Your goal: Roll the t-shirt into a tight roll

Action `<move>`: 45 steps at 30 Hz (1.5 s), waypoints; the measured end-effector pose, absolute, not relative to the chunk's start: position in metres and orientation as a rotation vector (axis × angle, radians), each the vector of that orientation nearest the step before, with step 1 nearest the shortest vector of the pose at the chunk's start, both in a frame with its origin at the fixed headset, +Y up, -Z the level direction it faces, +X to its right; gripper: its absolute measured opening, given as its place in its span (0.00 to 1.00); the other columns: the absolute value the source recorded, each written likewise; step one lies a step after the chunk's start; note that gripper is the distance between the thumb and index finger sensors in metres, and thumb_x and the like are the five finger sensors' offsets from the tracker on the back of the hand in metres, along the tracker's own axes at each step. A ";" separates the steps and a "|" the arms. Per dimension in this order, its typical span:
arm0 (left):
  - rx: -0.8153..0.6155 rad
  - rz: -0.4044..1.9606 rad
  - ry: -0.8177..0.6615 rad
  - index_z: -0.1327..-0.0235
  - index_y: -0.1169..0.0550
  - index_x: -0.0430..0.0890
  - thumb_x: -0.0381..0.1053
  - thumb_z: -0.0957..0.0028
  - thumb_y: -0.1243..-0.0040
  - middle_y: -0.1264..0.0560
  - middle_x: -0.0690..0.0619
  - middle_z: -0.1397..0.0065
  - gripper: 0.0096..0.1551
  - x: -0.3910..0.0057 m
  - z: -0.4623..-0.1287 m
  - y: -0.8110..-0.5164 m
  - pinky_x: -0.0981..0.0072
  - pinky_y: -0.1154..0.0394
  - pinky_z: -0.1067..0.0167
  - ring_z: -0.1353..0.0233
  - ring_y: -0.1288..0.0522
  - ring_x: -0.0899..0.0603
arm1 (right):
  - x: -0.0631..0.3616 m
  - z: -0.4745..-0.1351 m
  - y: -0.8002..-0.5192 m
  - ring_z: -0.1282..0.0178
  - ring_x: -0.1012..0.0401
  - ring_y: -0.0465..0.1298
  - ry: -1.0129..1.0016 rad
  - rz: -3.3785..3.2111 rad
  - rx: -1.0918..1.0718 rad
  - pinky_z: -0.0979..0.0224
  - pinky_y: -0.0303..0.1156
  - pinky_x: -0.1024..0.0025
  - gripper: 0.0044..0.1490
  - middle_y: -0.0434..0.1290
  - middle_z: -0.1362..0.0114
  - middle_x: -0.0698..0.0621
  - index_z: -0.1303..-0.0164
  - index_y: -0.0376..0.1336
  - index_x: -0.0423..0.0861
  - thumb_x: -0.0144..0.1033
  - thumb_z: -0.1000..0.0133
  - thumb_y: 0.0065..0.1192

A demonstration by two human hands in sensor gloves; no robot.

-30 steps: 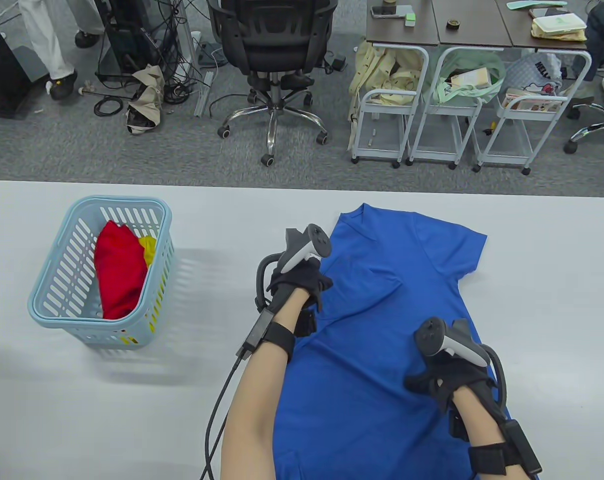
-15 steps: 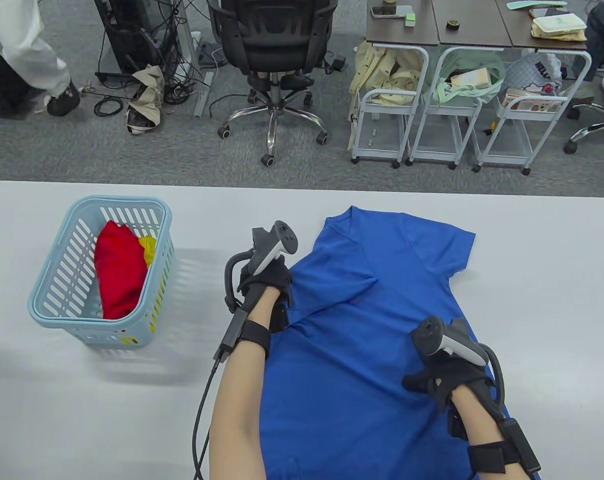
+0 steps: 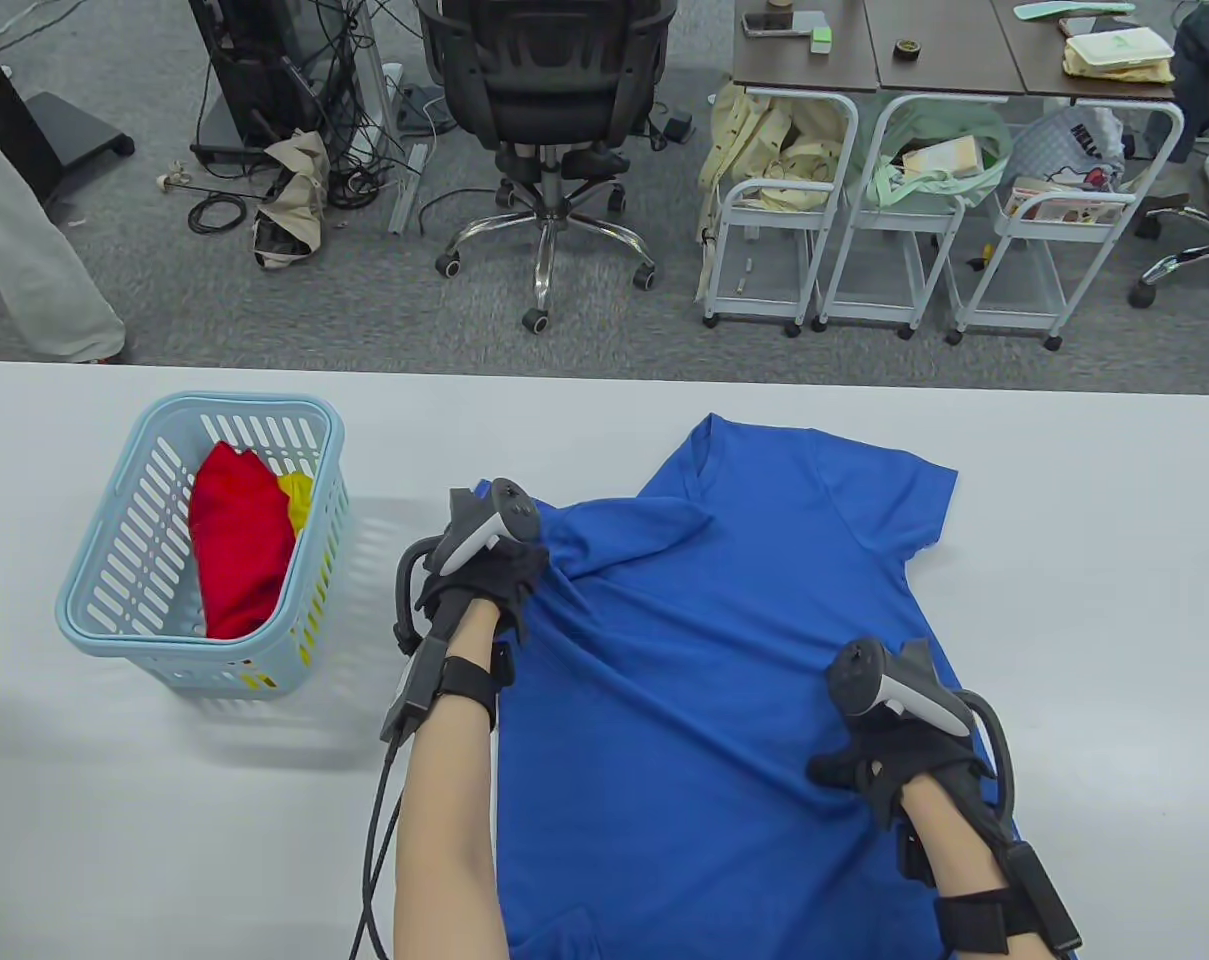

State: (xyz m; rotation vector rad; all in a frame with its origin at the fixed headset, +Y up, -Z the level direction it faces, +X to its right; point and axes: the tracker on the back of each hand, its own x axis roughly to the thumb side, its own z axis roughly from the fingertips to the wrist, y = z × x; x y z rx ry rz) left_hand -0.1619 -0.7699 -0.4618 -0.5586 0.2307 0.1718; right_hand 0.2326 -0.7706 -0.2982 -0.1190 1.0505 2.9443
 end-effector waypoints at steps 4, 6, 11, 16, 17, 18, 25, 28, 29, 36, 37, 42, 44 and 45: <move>-0.547 0.267 0.422 0.18 0.71 0.49 0.69 0.43 0.85 0.65 0.33 0.12 0.46 -0.173 -0.470 -0.769 0.30 0.54 0.24 0.16 0.63 0.25 | 0.228 -0.298 -0.771 0.16 0.36 0.36 1.051 2.979 -0.142 0.21 0.46 0.39 0.64 0.30 0.16 0.38 0.17 0.29 0.51 0.67 0.49 0.57; -0.523 0.350 0.444 0.19 0.72 0.49 0.69 0.43 0.85 0.64 0.32 0.12 0.46 -0.173 -0.471 -0.764 0.28 0.53 0.25 0.16 0.62 0.24 | 0.227 -0.299 -0.771 0.16 0.35 0.37 1.048 2.985 -0.143 0.21 0.46 0.39 0.64 0.30 0.16 0.38 0.17 0.29 0.50 0.67 0.48 0.55; -0.539 0.069 0.473 0.14 0.61 0.48 0.69 0.39 0.77 0.47 0.31 0.13 0.45 -0.170 -0.464 -0.749 0.36 0.36 0.27 0.17 0.43 0.25 | 0.228 -0.299 -0.771 0.16 0.36 0.38 1.043 3.002 -0.168 0.21 0.47 0.40 0.62 0.31 0.16 0.38 0.17 0.29 0.49 0.68 0.47 0.52; -0.589 -0.166 0.472 0.13 0.54 0.46 0.70 0.39 0.76 0.36 0.31 0.17 0.46 -0.165 -0.461 -0.749 0.41 0.28 0.31 0.23 0.29 0.28 | 0.232 -0.298 -0.768 0.16 0.36 0.41 1.026 3.001 -0.198 0.22 0.50 0.40 0.62 0.34 0.16 0.38 0.16 0.32 0.47 0.67 0.47 0.53; -0.598 -0.130 0.472 0.12 0.54 0.47 0.71 0.39 0.75 0.38 0.29 0.17 0.47 -0.165 -0.461 -0.750 0.40 0.28 0.31 0.23 0.30 0.26 | 0.233 -0.298 -0.768 0.16 0.36 0.41 1.024 2.990 -0.195 0.22 0.49 0.40 0.61 0.34 0.16 0.38 0.16 0.32 0.47 0.67 0.47 0.53; -0.597 -0.115 0.479 0.12 0.54 0.46 0.71 0.39 0.75 0.39 0.29 0.17 0.47 -0.166 -0.461 -0.750 0.40 0.29 0.31 0.23 0.31 0.25 | 0.234 -0.298 -0.767 0.16 0.37 0.41 1.020 2.984 -0.194 0.22 0.49 0.40 0.61 0.35 0.15 0.38 0.16 0.33 0.47 0.67 0.47 0.53; -0.478 0.147 0.343 0.13 0.56 0.47 0.69 0.39 0.66 0.55 0.34 0.11 0.47 -0.158 -0.445 -0.739 0.35 0.41 0.25 0.16 0.48 0.26 | 0.253 -0.302 -0.756 0.15 0.38 0.44 0.941 2.840 -0.150 0.21 0.49 0.41 0.51 0.39 0.14 0.39 0.15 0.39 0.47 0.55 0.42 0.54; -0.454 0.014 0.170 0.12 0.49 0.50 0.70 0.39 0.64 0.49 0.36 0.10 0.45 -0.140 -0.418 -0.733 0.36 0.39 0.25 0.16 0.43 0.29 | 0.254 -0.302 -0.742 0.14 0.39 0.44 0.831 2.870 -0.158 0.21 0.49 0.41 0.43 0.40 0.14 0.40 0.15 0.42 0.48 0.42 0.40 0.53; -0.452 0.004 0.139 0.12 0.48 0.51 0.71 0.39 0.64 0.48 0.37 0.10 0.45 -0.137 -0.412 -0.733 0.35 0.39 0.25 0.16 0.42 0.29 | 0.254 -0.302 -0.739 0.14 0.39 0.44 0.814 2.878 -0.156 0.21 0.49 0.41 0.43 0.40 0.14 0.40 0.15 0.42 0.48 0.39 0.40 0.52; -0.746 0.038 0.065 0.22 0.73 0.50 0.76 0.46 0.69 0.75 0.39 0.17 0.55 -0.152 -0.416 -0.781 0.26 0.61 0.26 0.19 0.72 0.26 | 0.243 -0.312 -0.748 0.14 0.39 0.39 0.933 2.888 -0.163 0.21 0.48 0.42 0.48 0.34 0.15 0.39 0.15 0.34 0.45 0.48 0.39 0.48; -0.695 0.092 0.081 0.21 0.72 0.52 0.76 0.46 0.68 0.75 0.41 0.17 0.55 -0.157 -0.421 -0.781 0.27 0.62 0.27 0.19 0.73 0.27 | 0.243 -0.316 -0.752 0.15 0.38 0.38 0.949 2.866 -0.169 0.21 0.47 0.42 0.49 0.33 0.15 0.38 0.16 0.32 0.45 0.50 0.38 0.47; -0.513 -0.144 0.206 0.18 0.68 0.50 0.71 0.42 0.67 0.68 0.40 0.12 0.52 -0.142 -0.430 -0.761 0.29 0.56 0.24 0.16 0.66 0.28 | 0.235 -0.337 -0.758 0.15 0.39 0.31 1.003 2.905 -0.179 0.20 0.42 0.41 0.49 0.27 0.16 0.41 0.17 0.26 0.49 0.50 0.37 0.42; -0.439 -0.155 0.130 0.14 0.63 0.50 0.71 0.41 0.71 0.60 0.39 0.09 0.48 -0.132 -0.421 -0.751 0.30 0.51 0.23 0.13 0.56 0.28 | 0.233 -0.347 -0.756 0.16 0.40 0.29 1.005 2.911 -0.173 0.20 0.41 0.40 0.48 0.25 0.16 0.41 0.18 0.25 0.50 0.50 0.37 0.40; -0.443 -0.117 0.075 0.13 0.58 0.51 0.72 0.41 0.70 0.54 0.40 0.09 0.48 -0.128 -0.415 -0.748 0.30 0.48 0.23 0.13 0.52 0.29 | 0.232 -0.354 -0.757 0.16 0.40 0.29 1.004 2.904 -0.157 0.19 0.40 0.40 0.47 0.25 0.16 0.42 0.18 0.25 0.50 0.50 0.37 0.39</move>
